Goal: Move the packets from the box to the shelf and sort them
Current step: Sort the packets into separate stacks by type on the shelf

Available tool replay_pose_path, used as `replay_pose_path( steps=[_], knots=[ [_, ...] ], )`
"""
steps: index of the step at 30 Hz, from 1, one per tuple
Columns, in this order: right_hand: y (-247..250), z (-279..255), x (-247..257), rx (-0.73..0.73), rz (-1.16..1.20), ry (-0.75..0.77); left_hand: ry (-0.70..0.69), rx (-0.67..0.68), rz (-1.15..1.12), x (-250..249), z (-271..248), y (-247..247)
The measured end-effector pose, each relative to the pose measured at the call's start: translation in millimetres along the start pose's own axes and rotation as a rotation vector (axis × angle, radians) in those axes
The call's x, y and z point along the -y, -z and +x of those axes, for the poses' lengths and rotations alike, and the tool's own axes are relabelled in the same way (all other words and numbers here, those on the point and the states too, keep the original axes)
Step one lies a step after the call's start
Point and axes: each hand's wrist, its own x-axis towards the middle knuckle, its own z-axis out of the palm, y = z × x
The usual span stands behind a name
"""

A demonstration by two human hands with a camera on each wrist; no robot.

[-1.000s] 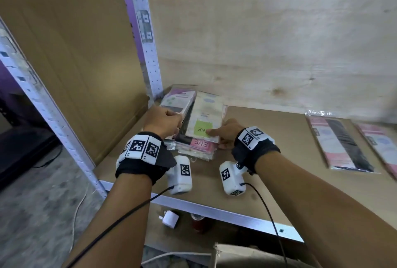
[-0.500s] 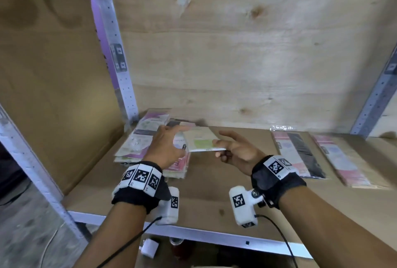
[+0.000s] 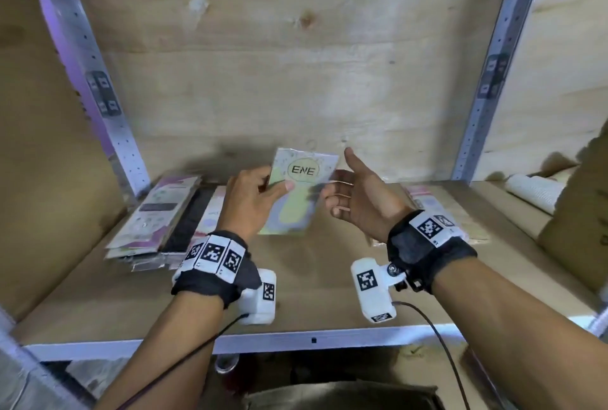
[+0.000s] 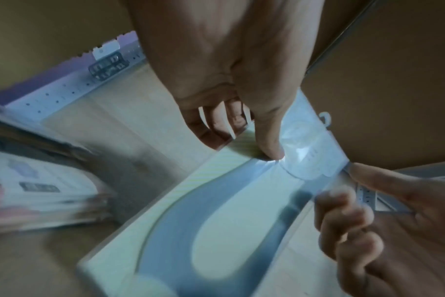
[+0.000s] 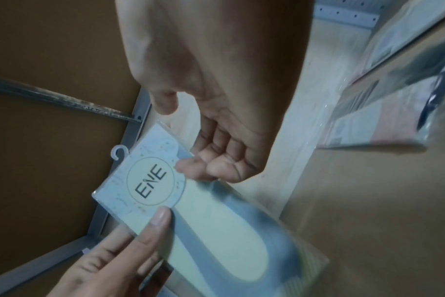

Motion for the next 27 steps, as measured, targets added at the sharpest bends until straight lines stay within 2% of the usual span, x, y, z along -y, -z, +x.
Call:
replay_pose_path(
  steps=[3,8,10,13,15,20,25,27],
  knots=[
    [12.2,-13.9,0.6,-0.056,-0.075,0.076,0.012,0.018,-0.142,-11.4,-2.4,-13.0],
    [30.8,-36.0,-12.4,-0.095,-0.581,0.149,0.208,0.108,-0.354,-20.2,-10.6,-30.4],
    [42.9,-38.0,-21.7,-0.063,-0.560,0.125,0.250,0.138,-0.397,-21.4,-15.4,-36.6],
    [56.0,-42.7,-30.2,0.018,-0.392,0.059,0.356,0.197,-0.426,-20.2,-19.8,-43.9],
    [63.2,-44.0,-33.5,0.024,-0.353,0.038,0.395,0.191,-0.428,-16.6,-18.9,-46.8],
    [77.4,-42.6,-41.7,0.035,-0.403,0.041,0.433,0.085,-0.454,-8.0,-12.1,-50.2],
    [85.6,-43.8,-47.8,0.037,-0.493,0.059,0.453,0.054,-0.365,-0.1,-8.8,-59.6],
    [86.7,-40.5,-50.5,-0.003,-0.509,0.054,0.448,0.037,-0.343,4.3,-8.4,-63.7]
  ],
)
